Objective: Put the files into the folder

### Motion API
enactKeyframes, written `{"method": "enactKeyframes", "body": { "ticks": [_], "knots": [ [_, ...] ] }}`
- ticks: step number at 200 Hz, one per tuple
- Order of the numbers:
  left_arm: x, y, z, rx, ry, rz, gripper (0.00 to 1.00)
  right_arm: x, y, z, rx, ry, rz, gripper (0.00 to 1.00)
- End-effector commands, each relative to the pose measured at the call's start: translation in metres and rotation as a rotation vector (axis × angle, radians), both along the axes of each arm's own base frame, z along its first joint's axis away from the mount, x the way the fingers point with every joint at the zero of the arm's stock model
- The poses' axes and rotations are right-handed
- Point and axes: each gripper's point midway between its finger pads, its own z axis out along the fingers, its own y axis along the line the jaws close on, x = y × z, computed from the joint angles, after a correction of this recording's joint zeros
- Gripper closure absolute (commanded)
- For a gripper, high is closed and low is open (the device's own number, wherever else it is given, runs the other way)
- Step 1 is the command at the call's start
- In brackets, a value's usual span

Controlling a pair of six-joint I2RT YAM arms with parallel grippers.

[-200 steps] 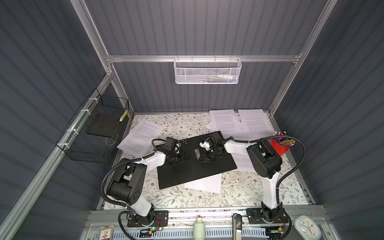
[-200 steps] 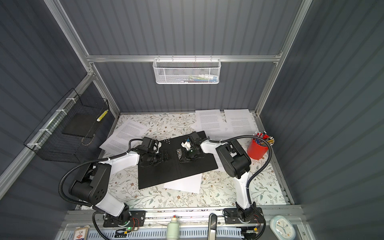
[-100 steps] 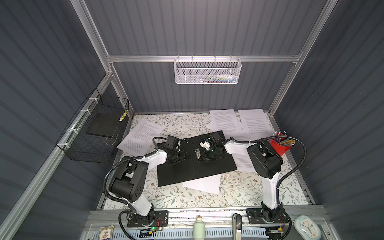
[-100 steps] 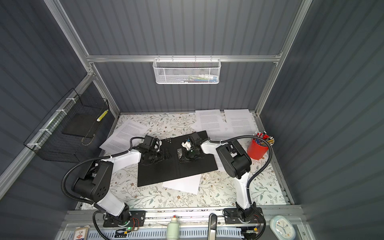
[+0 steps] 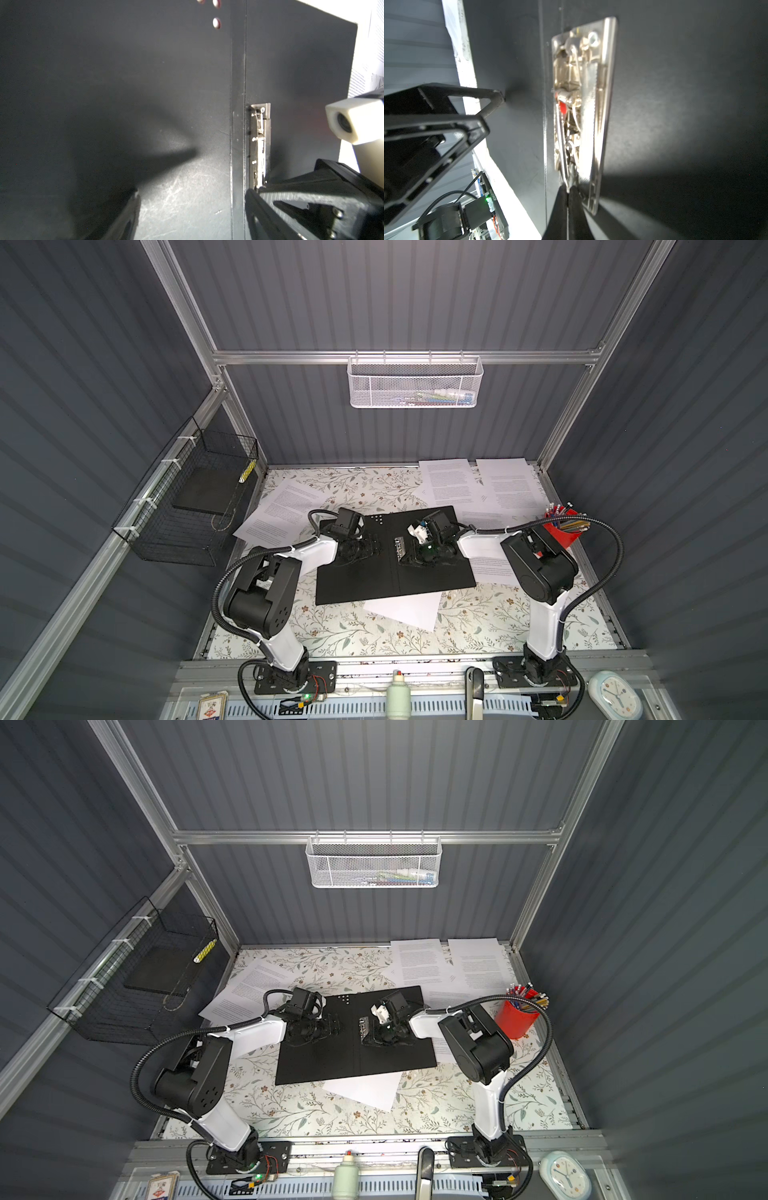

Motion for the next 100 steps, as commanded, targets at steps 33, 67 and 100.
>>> {"method": "enactKeyframes", "body": {
  "ticks": [33, 67, 100],
  "knots": [
    [-0.07, 0.058, -0.075, 0.265, 0.325, 0.04, 0.19, -0.009, -0.006, 0.044, 0.067, 0.004, 0.04, 0.59],
    [-0.068, 0.055, -0.074, 0.253, 0.326, 0.035, 0.19, -0.016, -0.012, 0.051, 0.057, -0.013, 0.052, 0.55],
    [-0.061, 0.038, -0.061, 0.167, 0.296, 0.003, 0.19, -0.018, -0.01, 0.04, 0.052, 0.018, 0.072, 0.66]
  ]
}}
